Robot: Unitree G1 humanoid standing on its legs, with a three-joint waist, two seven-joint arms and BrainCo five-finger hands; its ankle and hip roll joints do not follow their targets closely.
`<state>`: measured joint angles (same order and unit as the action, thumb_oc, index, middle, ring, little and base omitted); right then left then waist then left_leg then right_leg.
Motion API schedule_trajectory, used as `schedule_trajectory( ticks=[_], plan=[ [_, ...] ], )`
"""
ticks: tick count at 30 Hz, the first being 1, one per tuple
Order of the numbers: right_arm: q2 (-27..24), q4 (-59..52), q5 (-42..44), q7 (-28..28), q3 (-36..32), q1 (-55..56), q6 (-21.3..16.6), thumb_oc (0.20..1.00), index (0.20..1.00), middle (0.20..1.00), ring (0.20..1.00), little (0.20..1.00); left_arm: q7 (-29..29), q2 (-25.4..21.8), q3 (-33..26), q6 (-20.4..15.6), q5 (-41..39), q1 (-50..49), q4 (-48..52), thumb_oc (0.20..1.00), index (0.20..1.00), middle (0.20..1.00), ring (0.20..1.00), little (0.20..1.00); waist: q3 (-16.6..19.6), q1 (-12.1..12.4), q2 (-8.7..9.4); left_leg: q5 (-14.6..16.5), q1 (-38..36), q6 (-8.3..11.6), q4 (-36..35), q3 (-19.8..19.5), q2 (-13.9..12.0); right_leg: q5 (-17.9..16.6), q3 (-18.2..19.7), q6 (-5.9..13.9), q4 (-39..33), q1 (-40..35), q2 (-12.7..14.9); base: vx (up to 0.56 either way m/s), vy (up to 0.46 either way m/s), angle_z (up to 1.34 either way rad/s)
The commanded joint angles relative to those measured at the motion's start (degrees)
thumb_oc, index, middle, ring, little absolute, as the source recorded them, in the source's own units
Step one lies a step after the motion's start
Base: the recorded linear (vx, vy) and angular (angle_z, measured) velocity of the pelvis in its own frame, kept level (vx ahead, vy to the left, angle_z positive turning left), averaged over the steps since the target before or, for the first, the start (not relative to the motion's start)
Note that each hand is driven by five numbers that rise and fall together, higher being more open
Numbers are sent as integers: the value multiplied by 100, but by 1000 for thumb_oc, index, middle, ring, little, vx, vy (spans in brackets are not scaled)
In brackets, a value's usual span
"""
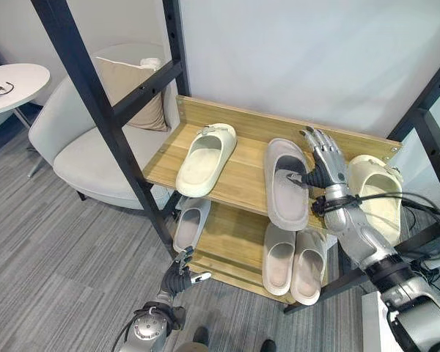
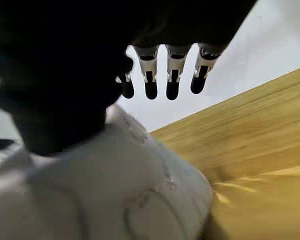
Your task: Arrange the slippers neatly on the shoe rack.
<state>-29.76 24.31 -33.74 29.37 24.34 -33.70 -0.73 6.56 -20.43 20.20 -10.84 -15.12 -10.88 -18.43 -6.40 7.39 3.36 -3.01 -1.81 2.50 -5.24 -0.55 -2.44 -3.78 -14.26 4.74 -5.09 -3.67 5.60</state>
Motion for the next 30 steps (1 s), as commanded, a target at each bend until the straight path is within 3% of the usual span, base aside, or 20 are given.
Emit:
schedule_trajectory(
  ticks=[1, 2, 9, 12, 13, 15, 18, 19, 21, 27, 30],
  plan=[
    [-208, 155, 178, 126, 100, -477, 170, 266, 266, 266, 266, 266, -46, -207, 138, -352, -232, 282, 355, 1000, 1000, 1000, 1000, 1000, -74, 340, 122, 633, -246, -177, 36, -24, 156, 545, -42, 443, 63, -346, 349, 24, -11, 15],
    [-157, 280, 247, 156, 123, -532, 169, 200, 200, 200, 200, 200, -51, -204, 156, -354, -259, 278, 342, 1000, 1000, 1000, 1000, 1000, -77, 375, 117, 629, -242, -178, 33, -46, 153, 547, -50, 437, 58, -349, 345, 2, -13, 7],
    [-145, -159, 438, 157, 4, -431, 58, 200, 200, 200, 200, 200, -31, -190, 127, -321, -233, 287, 337, 1000, 1000, 1000, 1000, 1000, -55, 341, 93, 634, -267, -157, 25, -70, 145, 585, -65, 414, 48, -389, 322, 1, -12, 5],
    [-117, -1393, 558, 239, -536, 95, -87, 200, 200, 200, 200, 200, 45, -150, -16, -275, -177, 287, 332, 1000, 1000, 1000, 1000, 1000, -44, 239, 41, 648, -297, -154, 24, -60, 129, 608, -40, 398, 47, -391, 310, -14, -8, 1],
    [-93, -2369, 555, 288, -968, 545, -285, 200, 200, 200, 200, 200, 87, -89, -158, -260, -112, 251, 345, 1000, 1000, 1000, 1000, 1000, -45, 144, 13, 597, -286, -162, 24, -39, 124, 578, -19, 383, 55, -360, 313, -3, -25, 5],
    [-61, -2842, 564, 281, -1199, 836, -380, 200, 200, 200, 200, 200, 111, -64, -206, -252, -65, 206, 345, 1000, 1000, 1000, 1000, 1000, -14, 110, 8, 653, -317, -153, 24, -37, 106, 631, -8, 381, 47, -393, 296, 16, -30, 4],
    [83, -4009, 791, 223, -1564, 1407, -765, 200, 200, 200, 200, 200, 150, -16, -343, -242, 23, 97, 423, 1000, 1000, 1000, 1000, 1000, 8, -24, -16, 645, -337, -140, 24, -6, 79, 649, 25, 361, 47, -397, 277, -24, -49, -6],
    [201, -4741, 1223, 33, -1539, 1698, -1110, 200, 200, 200, 200, 200, 197, 10, -384, -223, 88, 51, 463, 1000, 1000, 1000, 1000, 1000, 3, -145, -31, 567, -324, -127, 24, 46, 48, 615, 56, 337, 54, -365, 264, -58, -89, -14],
    [358, -5329, 1915, -347, -1019, 1699, -1414, 200, 200, 200, 200, 200, 240, 13, -293, -207, 84, 49, 444, 1000, 1000, 1000, 1000, 1000, 7, -209, -54, 592, -356, -88, 24, 108, -19, 665, 87, 326, 40, -387, 227, -50, -90, -30],
    [704, -5735, 2895, -921, -44, 1162, -1663, 200, 200, 200, 200, 200, 314, -13, -167, -213, 22, 91, 515, 1000, 1000, 1000, 1000, 1000, -4, -200, -74, 544, -339, -29, 24, 113, -87, 698, 74, 278, 31, -395, 181, -52, -48, -5],
    [1342, -5499, 3643, -1450, 906, 585, -1675, 200, 200, 200, 200, 200, 444, 9, -157, -263, -151, 124, 444, 1000, 1000, 1000, 1000, 1000, -70, -1, -46, 466, -303, 46, 24, 7, -162, 751, -46, 191, 56, -424, 110, -75, -72, 18]
  ],
)
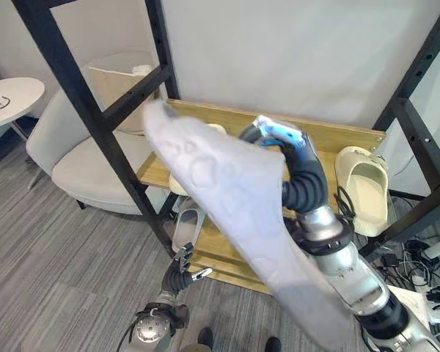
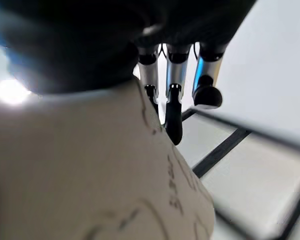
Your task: Arrange the slippers neatly on the shoe rack.
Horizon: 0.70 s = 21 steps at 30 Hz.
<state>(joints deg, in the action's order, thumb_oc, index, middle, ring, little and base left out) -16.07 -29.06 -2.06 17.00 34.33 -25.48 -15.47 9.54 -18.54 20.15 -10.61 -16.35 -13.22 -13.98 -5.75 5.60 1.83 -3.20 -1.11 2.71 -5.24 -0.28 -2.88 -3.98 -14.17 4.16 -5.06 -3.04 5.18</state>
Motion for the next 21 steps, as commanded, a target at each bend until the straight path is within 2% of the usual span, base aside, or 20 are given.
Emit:
schedule_trajectory(
  ticks=[1, 6, 9, 18, 19, 20, 21],
  plan=[
    [-22, -153, 476, -216, -89, -242, -205, 200, 200, 200, 200, 200, 145, -181, -156, -288, -29, 357, -2, 1000, 1000, 1000, 1000, 1000, -138, 171, 108, 485, -375, 26, 24, -22, -119, 772, -58, 248, 53, -491, 150, -34, -38, 20],
    [239, 648, 394, -535, 561, 2, -58, 200, 200, 200, 200, 200, 482, 188, -470, -442, -755, 312, -7, 1000, 1000, 1000, 1000, 1000, -360, 361, 153, 408, -356, 84, 24, -99, -176, 802, -238, 212, 91, -505, 114, -49, -50, 13],
    [194, 1064, 82, -534, 769, 337, -1, 200, 200, 200, 200, 200, 714, 288, -530, -617, -1001, 490, 101, 1000, 1000, 1000, 1000, 1000, -757, 470, 192, 339, -218, 106, 121, -175, -205, 843, -363, 200, 223, -399, 100, -129, -58, 12],
    [335, 1677, 53, -465, 1031, 559, -3, 200, 200, 200, 200, 200, 1053, 234, -535, -774, -888, 1022, 26, 1000, 1000, 1000, 1000, 1000, -1418, 566, 81, 326, 140, 106, 466, -302, -161, 848, -548, 196, 553, -137, 238, -112, 6, 14],
    [339, 1756, 11, -456, 1057, 576, 5, 200, 200, 200, 200, 200, 1096, 255, -557, -788, -875, 1039, -18, 1000, 1000, 1000, 1000, 1000, -1469, 564, 65, 325, 167, 100, 482, -299, -152, 839, -557, 201, 584, -102, 253, -177, 84, 11],
    [253, 2133, -318, -313, 1037, 593, 45, 200, 200, 200, 200, 200, 1241, 272, -653, -897, -897, 1165, -23, 1000, 1000, 1000, 1000, 1000, -1685, 539, -3, 307, 335, 93, 579, -304, -127, 821, -543, 207, 731, 101, 320, -155, 75, 4],
    [255, 2143, -327, -305, 1040, 587, 40, 200, 200, 200, 200, 200, 1242, 275, -653, -899, -895, 1172, -27, 1000, 1000, 1000, 1000, 1000, -1685, 538, -4, 311, 347, 92, 591, -305, -126, 825, -542, 207, 744, 113, 324, -175, 78, 1]
  ],
)
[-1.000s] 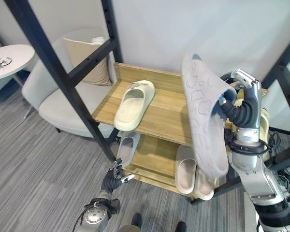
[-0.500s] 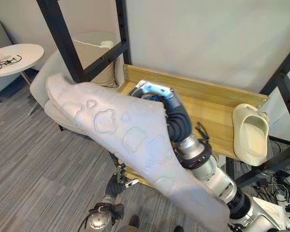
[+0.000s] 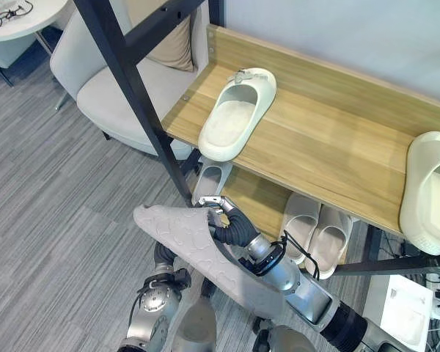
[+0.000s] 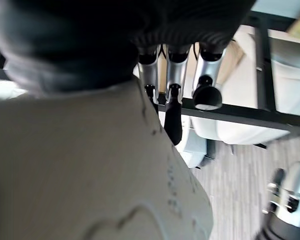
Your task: Arrange the slippers neatly on the shoe rack.
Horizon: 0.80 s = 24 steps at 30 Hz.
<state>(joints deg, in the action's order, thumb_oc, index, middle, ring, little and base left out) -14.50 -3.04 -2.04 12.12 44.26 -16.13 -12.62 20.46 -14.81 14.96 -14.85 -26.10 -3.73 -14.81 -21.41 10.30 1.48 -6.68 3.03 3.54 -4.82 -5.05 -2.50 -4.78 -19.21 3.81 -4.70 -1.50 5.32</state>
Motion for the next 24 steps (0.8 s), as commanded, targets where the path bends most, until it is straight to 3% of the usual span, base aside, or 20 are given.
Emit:
schedule_trajectory(
  ticks=[1, 5, 6, 8, 12, 15, 24],
  plan=[
    [42, -309, -550, 269, 3, -348, -195, 200, 200, 200, 200, 200, 198, -99, -161, -517, 72, 277, 64, 1000, 1000, 1000, 1000, 1000, -193, 64, 3, 653, 19, 8, 594, 169, -155, 895, -45, 246, 764, 48, 333, -164, 59, 1],
    [-358, 562, -1986, 1041, -377, -511, 254, 200, 200, 200, 200, 200, 385, -70, -118, -705, 82, 540, 356, 1000, 1000, 1000, 1000, 1000, -570, 3, -173, 656, 826, 2, 1181, 49, -73, 909, -29, 228, 1365, 814, 532, -181, 59, 11],
    [-354, 578, -1997, 1055, -378, -520, 248, 200, 200, 200, 200, 200, 390, -68, -114, -703, 85, 550, 356, 1000, 1000, 1000, 1000, 1000, -534, 0, -168, 673, 905, 0, 1233, 41, -66, 926, -30, 229, 1410, 885, 543, -234, 75, 20],
    [-559, 1208, -2585, 1687, -798, -1004, 551, 200, 200, 200, 200, 200, 455, -85, 31, -791, 190, 799, 551, 1000, 1000, 1000, 1000, 1000, -588, -4, -268, 760, 1522, 18, 1655, -43, 22, 1017, 15, 216, 1888, 1481, 656, -180, 74, 22],
    [-624, 1923, -2507, 2379, -1342, -1781, 789, 200, 200, 200, 200, 200, 628, -184, 205, -768, 511, 1304, 682, 1000, 1000, 1000, 1000, 1000, -497, 39, -296, 821, 2123, 11, 1965, -66, 75, 1102, 111, 221, 2278, 2110, 742, -81, 54, 20],
    [-1206, 2836, -2324, 3076, -1872, -3147, 1000, 200, 200, 200, 200, 200, 743, -367, 529, -719, 982, 2127, 779, 1000, 1000, 1000, 1000, 1000, -596, 88, -215, 895, 2601, -7, 2217, -64, 59, 1182, 181, 204, 2585, 2615, 791, -76, 32, -9],
    [-1438, 4051, -2106, 3293, -1712, -3922, 1258, 200, 200, 200, 200, 200, 868, -467, 715, -704, 1126, 2779, 867, 1000, 1000, 1000, 1000, 1000, -745, 20, -93, 885, 2805, 37, 2153, -124, 70, 1269, 114, 182, 2551, 2768, 728, 18, -9, -1]
  ],
)
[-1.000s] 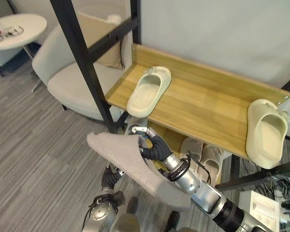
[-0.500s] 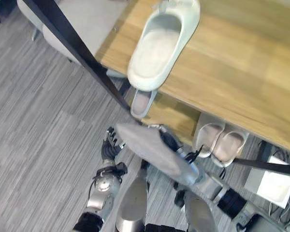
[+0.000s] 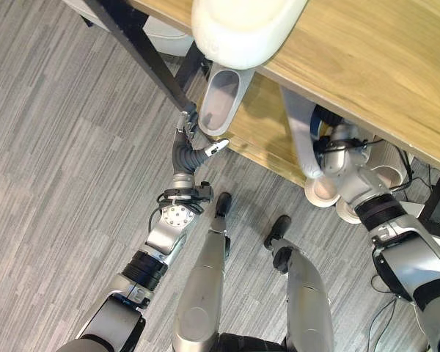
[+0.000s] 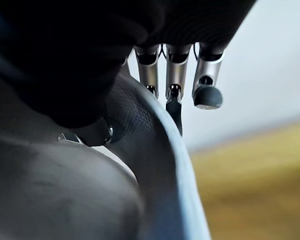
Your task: Arrange the slippers neatly on the shoe rack.
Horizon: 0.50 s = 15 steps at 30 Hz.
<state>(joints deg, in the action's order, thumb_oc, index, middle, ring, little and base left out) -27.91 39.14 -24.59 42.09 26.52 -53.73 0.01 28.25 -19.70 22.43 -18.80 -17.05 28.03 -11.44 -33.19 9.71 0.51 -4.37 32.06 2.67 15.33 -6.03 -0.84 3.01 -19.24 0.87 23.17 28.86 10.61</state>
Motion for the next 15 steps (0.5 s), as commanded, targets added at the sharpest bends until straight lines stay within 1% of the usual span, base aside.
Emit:
schedule_trajectory(
  ticks=[1, 8, 10, 15],
  plan=[
    [-64, -108, 150, 301, 89, -188, 29, 200, 200, 200, 200, 200, 98, 29, -16, -302, 219, -386, 544, 1000, 1000, 1000, 1000, 1000, 415, 79, 9, 660, -66, 127, 157, -44, -88, 501, 110, 473, -219, -244, 190, 26, -27, 13],
    [159, 320, 1, 314, 229, -284, 271, 200, 200, 200, 200, 200, 150, 63, 42, -314, 247, -267, 601, 1000, 1000, 1000, 1000, 1000, 358, 82, 7, 680, 37, 129, 175, -87, -60, 525, 87, 471, -171, -135, 183, 10, -5, 8],
    [220, 637, 67, 352, 255, -422, 323, 200, 200, 200, 200, 200, 159, 57, 81, -326, 245, -240, 632, 1000, 1000, 1000, 1000, 1000, 341, 99, -6, 670, 54, 125, 154, -97, -48, 514, 77, 472, -175, -117, 182, -5, 6, 2],
    [165, 1700, 81, 352, 690, -1113, 567, 200, 200, 200, 200, 200, 35, -42, 338, -346, 214, -158, 864, 1000, 1000, 1000, 1000, 1000, 340, 197, -90, 623, 201, 122, 102, -146, 17, 499, -4, 496, -200, -30, 222, -10, 15, 6]
  ],
)
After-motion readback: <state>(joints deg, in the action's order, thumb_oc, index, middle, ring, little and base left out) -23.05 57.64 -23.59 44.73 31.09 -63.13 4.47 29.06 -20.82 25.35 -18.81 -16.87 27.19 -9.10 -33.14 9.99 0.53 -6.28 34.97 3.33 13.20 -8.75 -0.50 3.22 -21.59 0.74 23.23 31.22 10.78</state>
